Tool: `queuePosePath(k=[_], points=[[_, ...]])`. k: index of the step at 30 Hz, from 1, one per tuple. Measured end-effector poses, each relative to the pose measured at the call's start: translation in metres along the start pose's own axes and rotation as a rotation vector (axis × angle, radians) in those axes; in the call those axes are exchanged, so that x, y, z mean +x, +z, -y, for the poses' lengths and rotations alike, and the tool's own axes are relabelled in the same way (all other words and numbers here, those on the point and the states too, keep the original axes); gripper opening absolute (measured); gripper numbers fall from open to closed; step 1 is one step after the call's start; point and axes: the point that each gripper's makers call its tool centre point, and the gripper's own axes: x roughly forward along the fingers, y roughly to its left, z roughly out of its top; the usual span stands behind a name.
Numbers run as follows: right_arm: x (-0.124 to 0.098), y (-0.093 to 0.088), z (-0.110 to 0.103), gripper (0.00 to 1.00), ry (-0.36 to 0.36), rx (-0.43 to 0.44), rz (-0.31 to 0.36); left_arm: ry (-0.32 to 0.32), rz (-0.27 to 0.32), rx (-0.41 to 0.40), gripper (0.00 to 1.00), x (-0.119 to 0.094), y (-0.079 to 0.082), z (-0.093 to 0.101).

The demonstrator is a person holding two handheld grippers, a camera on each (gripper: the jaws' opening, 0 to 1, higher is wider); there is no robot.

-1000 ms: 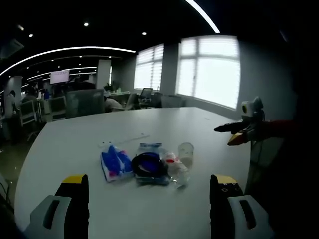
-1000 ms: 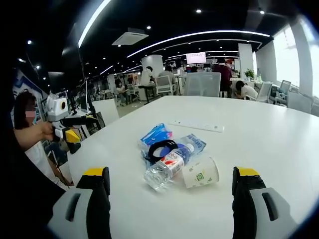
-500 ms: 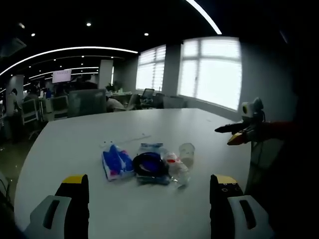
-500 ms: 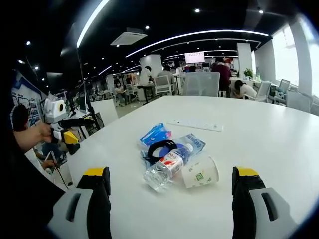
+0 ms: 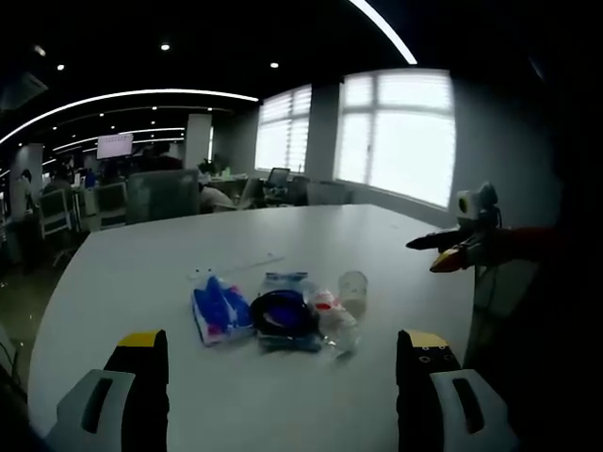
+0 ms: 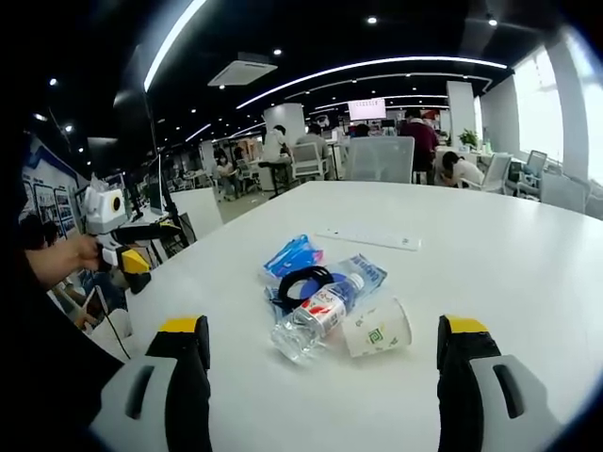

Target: Arrange the tabletop items into an orderly group along one side of the table until the central work area is clear of visible clutter.

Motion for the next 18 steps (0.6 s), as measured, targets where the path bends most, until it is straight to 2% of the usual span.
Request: queuePosePath(k=[11, 18], points=[[0.001, 0.002, -0.001, 0.97, -0.004, -0.005, -0.011, 0.001, -0.010, 0.006, 0.97, 0.006, 0.002, -0.003], [0.003, 0.002, 0.000, 0.97, -0.012, -0.006, -0.017, 0.033, -0.019, -0.006, 0.94, 0.012, 0.001, -0.007]])
